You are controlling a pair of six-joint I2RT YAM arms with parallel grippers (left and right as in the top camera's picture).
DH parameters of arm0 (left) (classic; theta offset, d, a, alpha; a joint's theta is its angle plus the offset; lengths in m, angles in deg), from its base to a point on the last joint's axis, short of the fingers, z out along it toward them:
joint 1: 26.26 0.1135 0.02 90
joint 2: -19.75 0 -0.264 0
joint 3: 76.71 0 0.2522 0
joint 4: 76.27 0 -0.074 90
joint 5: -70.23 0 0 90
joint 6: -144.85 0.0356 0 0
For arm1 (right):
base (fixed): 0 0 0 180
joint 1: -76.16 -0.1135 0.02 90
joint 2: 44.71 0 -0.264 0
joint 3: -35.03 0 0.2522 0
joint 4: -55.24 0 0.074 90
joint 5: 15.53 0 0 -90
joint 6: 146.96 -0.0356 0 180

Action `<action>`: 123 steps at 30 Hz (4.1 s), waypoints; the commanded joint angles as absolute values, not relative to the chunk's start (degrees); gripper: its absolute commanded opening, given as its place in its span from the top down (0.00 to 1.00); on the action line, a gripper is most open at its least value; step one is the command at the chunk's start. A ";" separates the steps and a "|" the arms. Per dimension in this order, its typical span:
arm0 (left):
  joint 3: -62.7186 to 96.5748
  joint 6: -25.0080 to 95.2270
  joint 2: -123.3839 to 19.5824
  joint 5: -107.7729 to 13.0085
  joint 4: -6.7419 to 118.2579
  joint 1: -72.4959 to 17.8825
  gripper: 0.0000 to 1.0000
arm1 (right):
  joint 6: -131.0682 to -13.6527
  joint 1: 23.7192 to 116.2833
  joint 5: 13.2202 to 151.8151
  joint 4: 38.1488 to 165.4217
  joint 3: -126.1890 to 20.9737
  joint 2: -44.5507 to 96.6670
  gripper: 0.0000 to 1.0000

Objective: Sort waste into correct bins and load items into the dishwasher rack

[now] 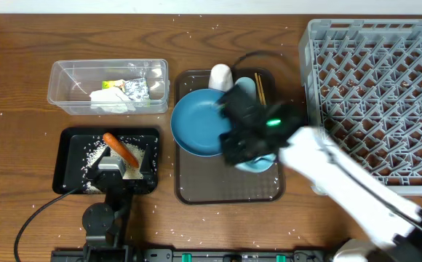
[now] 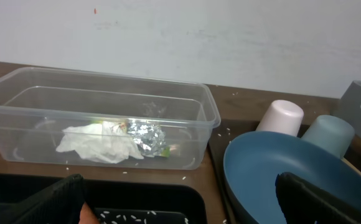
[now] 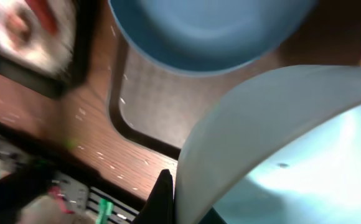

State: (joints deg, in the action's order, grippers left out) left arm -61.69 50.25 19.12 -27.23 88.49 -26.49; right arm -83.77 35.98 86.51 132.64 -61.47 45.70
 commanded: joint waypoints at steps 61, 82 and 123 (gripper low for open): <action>-62.72 50.55 19.45 -27.67 86.63 -26.71 0.02 | -75.38 105.77 139.73 78.78 -62.56 72.60 0.99; -62.72 50.55 19.45 -27.65 86.63 -26.71 0.02 | -74.74 110.43 104.93 105.27 -62.63 56.30 0.58; -62.72 50.55 19.45 -27.65 86.63 -26.73 0.02 | -53.21 37.93 87.42 113.21 -62.61 62.37 0.02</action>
